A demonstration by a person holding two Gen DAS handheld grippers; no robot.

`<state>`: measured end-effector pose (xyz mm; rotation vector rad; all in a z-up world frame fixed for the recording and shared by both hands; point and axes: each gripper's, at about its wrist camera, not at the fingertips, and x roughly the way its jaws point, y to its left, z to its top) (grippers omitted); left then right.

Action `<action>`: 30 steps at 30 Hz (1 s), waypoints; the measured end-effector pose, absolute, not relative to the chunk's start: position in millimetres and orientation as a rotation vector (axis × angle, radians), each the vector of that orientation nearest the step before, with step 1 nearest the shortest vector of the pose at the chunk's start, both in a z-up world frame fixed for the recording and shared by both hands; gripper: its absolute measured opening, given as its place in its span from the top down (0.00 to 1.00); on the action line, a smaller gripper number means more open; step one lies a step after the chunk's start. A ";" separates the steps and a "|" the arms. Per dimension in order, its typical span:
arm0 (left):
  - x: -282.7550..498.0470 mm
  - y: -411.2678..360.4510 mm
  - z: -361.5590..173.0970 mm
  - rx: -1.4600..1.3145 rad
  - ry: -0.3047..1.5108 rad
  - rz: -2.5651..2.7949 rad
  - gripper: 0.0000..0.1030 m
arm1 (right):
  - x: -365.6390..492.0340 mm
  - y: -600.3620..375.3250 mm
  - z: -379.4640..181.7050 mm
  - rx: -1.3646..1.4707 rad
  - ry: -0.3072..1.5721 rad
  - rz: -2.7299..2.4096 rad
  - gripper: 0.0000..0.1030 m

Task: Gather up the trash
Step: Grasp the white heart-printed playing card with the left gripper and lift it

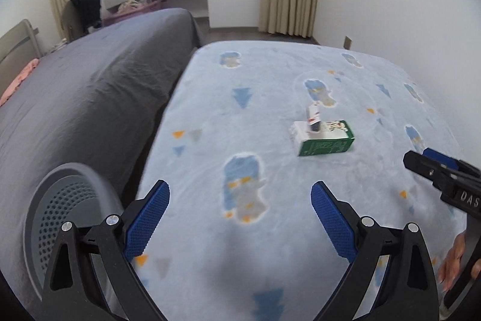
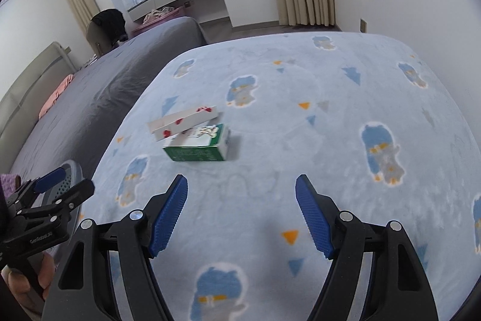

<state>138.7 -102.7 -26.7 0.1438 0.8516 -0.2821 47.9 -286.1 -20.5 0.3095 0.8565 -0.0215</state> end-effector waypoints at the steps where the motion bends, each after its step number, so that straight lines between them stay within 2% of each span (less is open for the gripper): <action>1: 144.6 -110.8 -27.4 0.145 0.858 -0.292 0.09 | 48.4 -289.4 -23.1 0.317 0.864 -0.020 0.31; 8: 184.7 -154.7 -32.6 0.164 0.872 -0.312 0.09 | 51.6 -304.2 -38.1 0.353 0.899 -0.007 0.31; 22: 239.4 -211.9 -63.3 0.286 0.934 -0.295 0.10 | 50.4 -312.8 -33.8 0.404 0.890 0.051 0.31; 24: 242.5 -216.5 -67.8 0.290 0.945 -0.299 0.14 | 50.1 -314.6 -33.9 0.413 0.891 0.051 0.31; 27: 245.6 -221.7 -70.6 0.275 0.960 -0.318 0.27 | 50.1 -317.0 -33.4 0.423 0.888 0.055 0.31; 29: 245.8 -224.4 -70.8 0.266 0.973 -0.337 0.47 | 50.3 -317.7 -33.5 0.427 0.889 0.057 0.31; 30: 245.8 -226.4 -71.7 0.264 0.983 -0.346 0.53 | 50.6 -318.1 -33.8 0.428 0.889 0.057 0.31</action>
